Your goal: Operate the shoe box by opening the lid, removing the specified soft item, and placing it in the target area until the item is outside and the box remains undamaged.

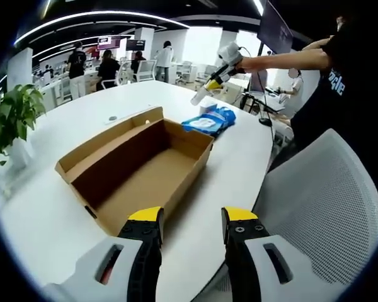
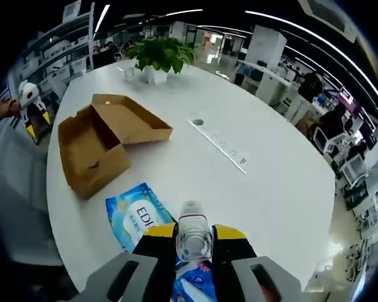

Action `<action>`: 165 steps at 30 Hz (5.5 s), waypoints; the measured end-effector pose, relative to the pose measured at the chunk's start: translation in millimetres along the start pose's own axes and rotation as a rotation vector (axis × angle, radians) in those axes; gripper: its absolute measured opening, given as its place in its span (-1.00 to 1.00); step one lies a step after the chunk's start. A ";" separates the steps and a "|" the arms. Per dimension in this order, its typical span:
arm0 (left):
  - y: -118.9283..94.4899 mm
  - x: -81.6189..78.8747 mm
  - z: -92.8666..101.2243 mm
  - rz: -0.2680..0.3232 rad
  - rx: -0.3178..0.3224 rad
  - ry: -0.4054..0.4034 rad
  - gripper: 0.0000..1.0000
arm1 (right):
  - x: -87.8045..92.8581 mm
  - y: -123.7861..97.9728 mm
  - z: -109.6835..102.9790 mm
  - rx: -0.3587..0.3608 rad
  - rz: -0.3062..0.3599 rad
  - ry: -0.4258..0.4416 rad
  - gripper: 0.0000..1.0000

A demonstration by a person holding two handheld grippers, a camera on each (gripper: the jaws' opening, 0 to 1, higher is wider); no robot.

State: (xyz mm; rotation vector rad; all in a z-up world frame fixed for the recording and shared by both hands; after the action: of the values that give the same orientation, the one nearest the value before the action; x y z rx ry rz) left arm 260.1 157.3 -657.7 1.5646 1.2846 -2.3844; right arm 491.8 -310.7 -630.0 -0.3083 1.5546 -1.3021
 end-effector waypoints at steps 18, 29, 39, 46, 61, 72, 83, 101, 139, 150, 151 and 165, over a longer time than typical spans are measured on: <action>-4.1 5.3 1.5 0.005 -0.030 -0.027 -0.25 | -6.7 18.2 5.3 -0.054 -0.142 -0.211 -0.67; -5.8 11.9 3.1 0.003 -0.041 -0.046 -0.25 | -5.7 32.9 8.2 -0.097 -0.218 -0.308 -0.67; -7.6 14.3 2.5 0.006 -0.052 -0.059 -0.25 | -0.4 47.9 11.8 -0.137 -0.263 -0.346 -0.67; -8.8 18.2 2.1 0.002 -0.058 -0.070 -0.25 | 1.8 56.1 12.9 -0.158 -0.303 -0.377 -0.67; -10.5 22.0 0.6 -0.005 -0.066 -0.088 -0.25 | 0.8 73.0 12.1 -0.208 -0.387 -0.444 -0.67; -9.5 24.6 -0.6 -0.007 -0.064 -0.094 -0.25 | -1.7 77.6 10.4 -0.243 -0.430 -0.461 -0.67; -9.5 25.4 -1.5 -0.006 -0.068 -0.098 -0.25 | -3.8 82.5 16.6 -0.250 -0.443 -0.450 -0.66; -7.8 23.9 -2.6 -0.005 -0.067 -0.099 -0.25 | -7.1 86.7 18.3 -0.268 -0.458 -0.469 -0.65; -12.9 21.8 2.8 0.010 -0.069 -0.094 -0.25 | -3.4 68.6 27.2 -0.207 -0.424 -0.408 -0.38; -14.2 18.1 3.9 0.018 -0.061 -0.084 -0.25 | 6.8 47.6 30.1 -0.166 -0.362 -0.265 -0.37; -14.3 17.3 4.1 0.020 -0.061 -0.084 -0.25 | 8.3 46.6 29.5 -0.164 -0.348 -0.238 -0.37; -14.7 13.8 5.8 0.023 -0.045 -0.072 -0.26 | 31.2 19.3 15.6 -0.104 -0.151 0.066 -0.37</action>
State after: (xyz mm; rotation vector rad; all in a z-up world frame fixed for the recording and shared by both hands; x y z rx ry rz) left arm 242.6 168.9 -658.3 1.4603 1.2897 -2.3578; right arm 498.8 -335.1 -660.8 -0.4594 1.6850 -1.3613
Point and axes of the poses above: the point that each gripper's makers call its tool centre point, and the gripper's own axes: y roughly forward along the fingers, z roughly to its right, x roughly out of its underside, the point moved 8 cm from there along -y, roughly backward along the fingers, and after that the axes turned 3 degrees about -x, right-handed, at the moved point
